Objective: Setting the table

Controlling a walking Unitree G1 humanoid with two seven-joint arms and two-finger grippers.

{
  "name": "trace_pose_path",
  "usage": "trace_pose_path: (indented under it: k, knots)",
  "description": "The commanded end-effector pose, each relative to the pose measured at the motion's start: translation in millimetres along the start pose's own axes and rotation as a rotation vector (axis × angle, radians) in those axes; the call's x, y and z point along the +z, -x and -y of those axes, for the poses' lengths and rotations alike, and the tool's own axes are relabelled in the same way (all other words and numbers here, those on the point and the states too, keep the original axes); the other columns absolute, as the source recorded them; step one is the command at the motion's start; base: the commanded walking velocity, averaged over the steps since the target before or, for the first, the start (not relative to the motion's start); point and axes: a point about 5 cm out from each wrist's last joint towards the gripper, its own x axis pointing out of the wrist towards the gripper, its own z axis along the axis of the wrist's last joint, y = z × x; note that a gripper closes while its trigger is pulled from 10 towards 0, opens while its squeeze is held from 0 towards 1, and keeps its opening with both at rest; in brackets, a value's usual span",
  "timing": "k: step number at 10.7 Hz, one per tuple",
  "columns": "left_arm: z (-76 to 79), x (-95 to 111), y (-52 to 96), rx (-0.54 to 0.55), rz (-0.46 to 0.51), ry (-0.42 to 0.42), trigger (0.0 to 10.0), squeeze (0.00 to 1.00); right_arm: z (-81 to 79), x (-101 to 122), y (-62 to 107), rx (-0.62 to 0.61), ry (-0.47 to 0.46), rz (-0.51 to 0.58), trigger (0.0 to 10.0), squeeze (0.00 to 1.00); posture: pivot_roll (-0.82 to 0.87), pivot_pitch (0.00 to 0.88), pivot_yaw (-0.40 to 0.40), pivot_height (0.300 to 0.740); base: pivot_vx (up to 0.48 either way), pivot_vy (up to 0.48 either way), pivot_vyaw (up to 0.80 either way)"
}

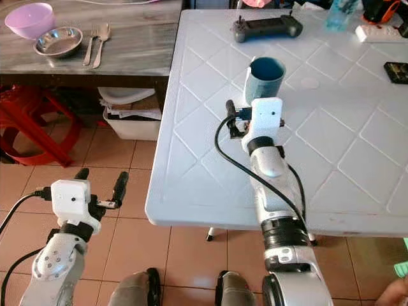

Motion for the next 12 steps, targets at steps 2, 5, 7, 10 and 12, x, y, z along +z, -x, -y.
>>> trace_pose_path:
  k: [2, 5, 7, 10, 12]
  knots:
    - [1.4, 0, 5.5, -0.019, -0.018, -0.002, 10.0, 0.0, 2.2, 4, -8.9, -0.045, 0.027, 0.013, 2.5, 0.0, 0.09, 0.255, 0.057, 0.74, 0.0, 0.0, 0.0]
    - [3.1, 0, 13.4, -0.038, -0.042, 0.001, 10.0, 0.0, 4.9, 10, -16.9, -0.097, 0.065, 0.023, 0.0, 0.0, 0.1, 0.287, 0.065, 0.74, 0.0, 0.0, 0.0]
    - [2.3, 1, 12.9, -0.043, -0.044, -0.002, 10.0, 0.0, 5.5, 11, -19.6, -0.118, 0.075, 0.03, 0.0, 0.0, 0.1, 0.286, 0.067, 0.74, 0.0, 0.0, 0.0]
    - [2.5, 1, 10.8, -0.043, -0.042, -0.001, 10.0, 0.0, 9.7, 12, -21.9, -0.136, 0.086, 0.045, 0.0, 0.0, 0.1, 0.278, 0.067, 0.74, 0.0, 0.0, 0.0]
    - [2.1, 1, 9.2, -0.04, -0.04, -0.002, 10.0, 0.0, 6.2, 19, -25.3, -0.118, 0.086, 0.083, 0.0, 0.0, 0.11, 0.266, 0.065, 0.74, 0.0, 0.0, 0.0]
